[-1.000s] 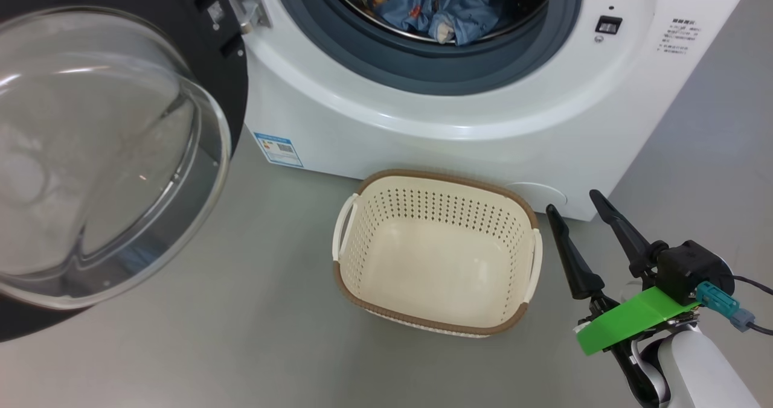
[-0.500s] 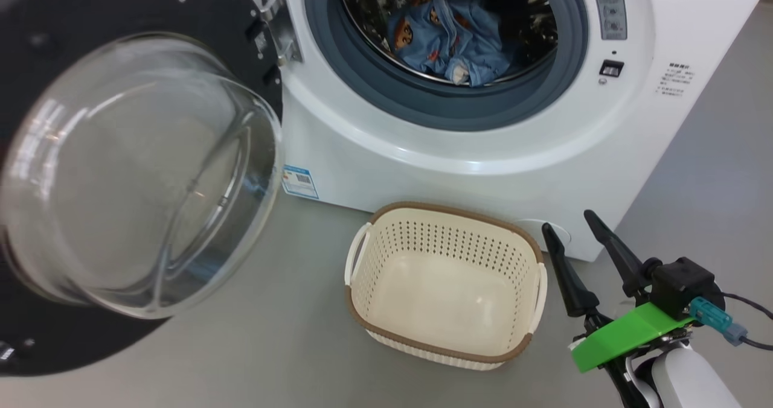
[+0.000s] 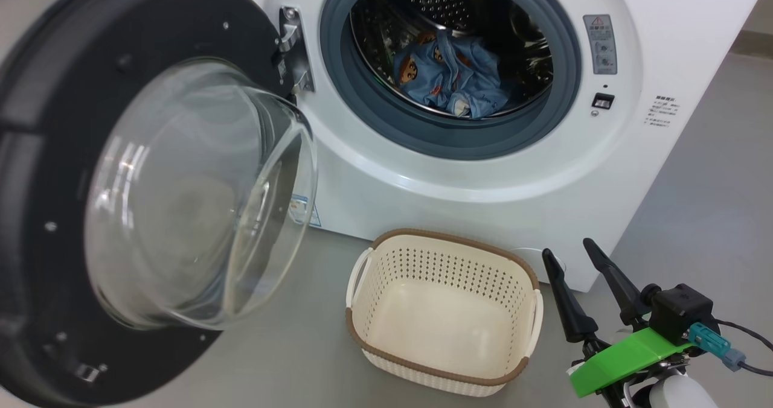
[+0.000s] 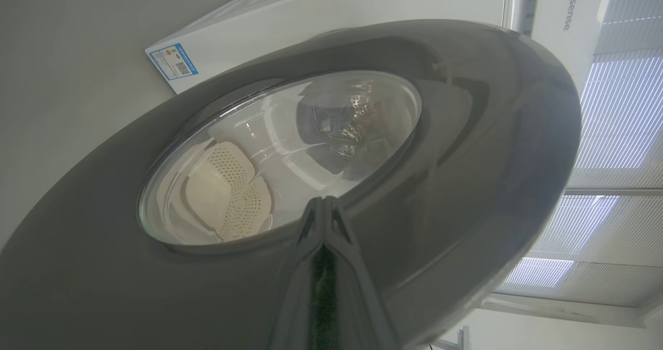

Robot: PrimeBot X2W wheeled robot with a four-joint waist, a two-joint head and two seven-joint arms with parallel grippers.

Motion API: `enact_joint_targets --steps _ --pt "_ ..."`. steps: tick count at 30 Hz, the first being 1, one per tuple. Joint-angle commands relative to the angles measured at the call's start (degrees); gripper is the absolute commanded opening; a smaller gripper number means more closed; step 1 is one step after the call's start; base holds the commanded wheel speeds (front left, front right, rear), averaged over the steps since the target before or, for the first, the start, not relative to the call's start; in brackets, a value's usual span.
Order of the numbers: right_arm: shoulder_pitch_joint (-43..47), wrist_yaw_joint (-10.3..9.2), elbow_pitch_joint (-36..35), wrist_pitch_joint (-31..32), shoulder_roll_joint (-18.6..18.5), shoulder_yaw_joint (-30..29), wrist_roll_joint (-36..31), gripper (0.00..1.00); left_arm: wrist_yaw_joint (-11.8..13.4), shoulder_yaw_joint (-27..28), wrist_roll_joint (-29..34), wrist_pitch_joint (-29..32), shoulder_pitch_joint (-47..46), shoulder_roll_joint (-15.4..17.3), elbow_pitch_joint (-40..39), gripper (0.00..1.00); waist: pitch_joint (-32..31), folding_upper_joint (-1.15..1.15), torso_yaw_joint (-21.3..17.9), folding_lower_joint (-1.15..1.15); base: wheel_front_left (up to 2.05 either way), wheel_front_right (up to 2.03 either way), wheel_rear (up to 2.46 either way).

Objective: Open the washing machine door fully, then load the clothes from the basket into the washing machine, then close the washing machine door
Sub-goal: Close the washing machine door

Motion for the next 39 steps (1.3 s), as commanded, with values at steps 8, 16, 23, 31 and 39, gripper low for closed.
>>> enact_joint_targets --steps 8,16,23,31,39 --pt "1.02 0.09 -2.18 -0.27 1.05 0.79 1.09 1.00 8.88 2.03 -5.28 5.26 8.06 -2.43 -20.06 0.00 -1.30 0.00 -1.67 0.00 0.00 0.00 0.00" --pt "1.19 0.09 -2.60 -0.27 2.00 0.39 1.13 1.00 16.51 3.37 -8.00 5.22 15.23 -7.75 -37.21 0.00 -0.69 0.00 -5.24 0.00 0.00 0.00 0.00" --pt "0.64 0.09 -2.79 -0.27 2.63 -0.16 0.82 1.00 18.11 3.13 -9.05 3.64 16.06 -11.85 -43.46 0.00 0.15 0.00 -9.47 0.00 0.00 0.00 0.00" --pt "0.48 0.09 -3.01 -0.27 2.80 -0.30 0.54 1.00 18.31 2.15 -8.51 2.20 17.40 -14.60 -46.66 0.00 0.48 0.00 -15.74 0.00 0.00 0.00 0.00" --pt "0.24 0.09 -3.16 -0.27 3.02 0.42 0.43 1.00 17.42 2.26 -8.38 0.85 17.88 -16.49 -47.98 0.00 0.81 0.00 -21.81 0.00 0.00 0.00 0.00"
